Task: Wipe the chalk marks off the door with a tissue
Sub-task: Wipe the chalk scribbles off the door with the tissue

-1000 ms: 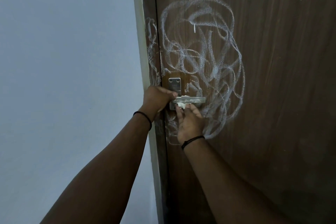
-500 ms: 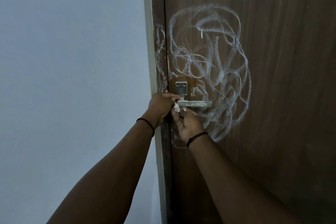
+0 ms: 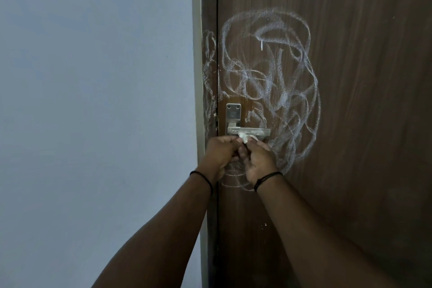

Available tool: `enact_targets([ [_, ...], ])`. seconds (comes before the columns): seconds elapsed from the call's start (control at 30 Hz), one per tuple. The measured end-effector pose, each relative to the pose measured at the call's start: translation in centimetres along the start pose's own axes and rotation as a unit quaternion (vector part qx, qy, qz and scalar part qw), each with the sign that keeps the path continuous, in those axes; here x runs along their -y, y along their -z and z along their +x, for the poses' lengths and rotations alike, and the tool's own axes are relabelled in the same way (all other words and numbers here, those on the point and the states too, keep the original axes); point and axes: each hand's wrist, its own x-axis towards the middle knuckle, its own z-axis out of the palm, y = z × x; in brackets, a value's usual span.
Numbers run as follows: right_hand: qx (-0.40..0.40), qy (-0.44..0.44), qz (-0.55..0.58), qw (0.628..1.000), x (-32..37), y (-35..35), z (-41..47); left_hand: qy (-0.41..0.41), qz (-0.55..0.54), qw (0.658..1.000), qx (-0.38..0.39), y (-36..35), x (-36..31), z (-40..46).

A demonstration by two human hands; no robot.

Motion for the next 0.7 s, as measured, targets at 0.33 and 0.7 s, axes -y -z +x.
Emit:
enact_targets([
  [0.33, 0.041, 0.024, -0.163, 0.986, -0.7, -0.7, -0.1, -0.034, -0.084, 0.981, -0.171, 0.8, 0.0, 0.4],
  [0.7, 0.017, 0.075, -0.276, 0.958, 2.3, 3.0, 0.9, -0.155, 0.090, 0.960, -0.216, -0.1, -2.8, 2.6],
])
